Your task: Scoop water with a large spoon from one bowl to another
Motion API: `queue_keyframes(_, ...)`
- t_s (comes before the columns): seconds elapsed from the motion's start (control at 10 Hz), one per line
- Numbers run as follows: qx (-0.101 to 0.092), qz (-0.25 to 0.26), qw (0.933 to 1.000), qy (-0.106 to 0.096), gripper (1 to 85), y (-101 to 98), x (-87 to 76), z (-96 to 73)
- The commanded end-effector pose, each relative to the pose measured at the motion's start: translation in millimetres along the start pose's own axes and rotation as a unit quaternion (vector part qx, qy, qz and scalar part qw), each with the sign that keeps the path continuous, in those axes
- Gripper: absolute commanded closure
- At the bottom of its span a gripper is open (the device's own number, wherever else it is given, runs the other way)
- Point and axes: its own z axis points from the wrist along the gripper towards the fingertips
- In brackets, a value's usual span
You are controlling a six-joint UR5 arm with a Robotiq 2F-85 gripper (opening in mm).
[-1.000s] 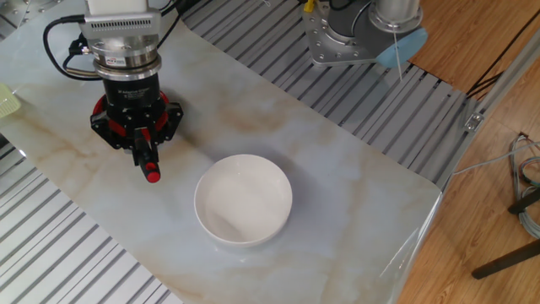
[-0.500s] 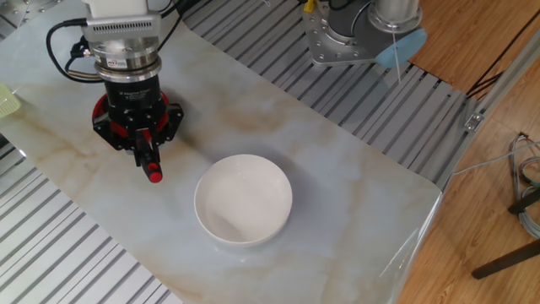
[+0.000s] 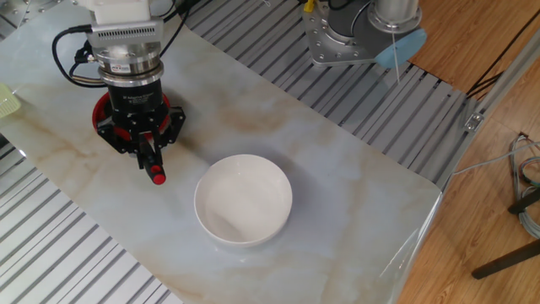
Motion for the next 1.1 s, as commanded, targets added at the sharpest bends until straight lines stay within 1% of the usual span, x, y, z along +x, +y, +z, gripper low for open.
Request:
queue_keyframes(0.0, -0.004, 0.003, 0.9999, -0.011, 84.3, 2.7, -0.5, -0.4)
queue_keyframes(0.4, -0.012, 0.010, 0.9997, -0.020, 84.3, 9.6, 3.3, -1.7)
queue_keyframes(0.5, -0.011, 0.008, 0.9997, -0.018, 84.3, 9.9, 6.7, -1.8)
queue_keyframes(0.6, -0.007, 0.006, 0.9999, -0.012, 84.3, 8.1, 11.9, -1.7)
queue_keyframes(0.8, -0.006, 0.003, 1.0000, -0.005, 84.3, 7.7, 20.0, -3.6)
queue_keyframes(1.0, -0.005, -0.001, 1.0000, -0.006, 84.3, 8.5, 23.8, -3.7)
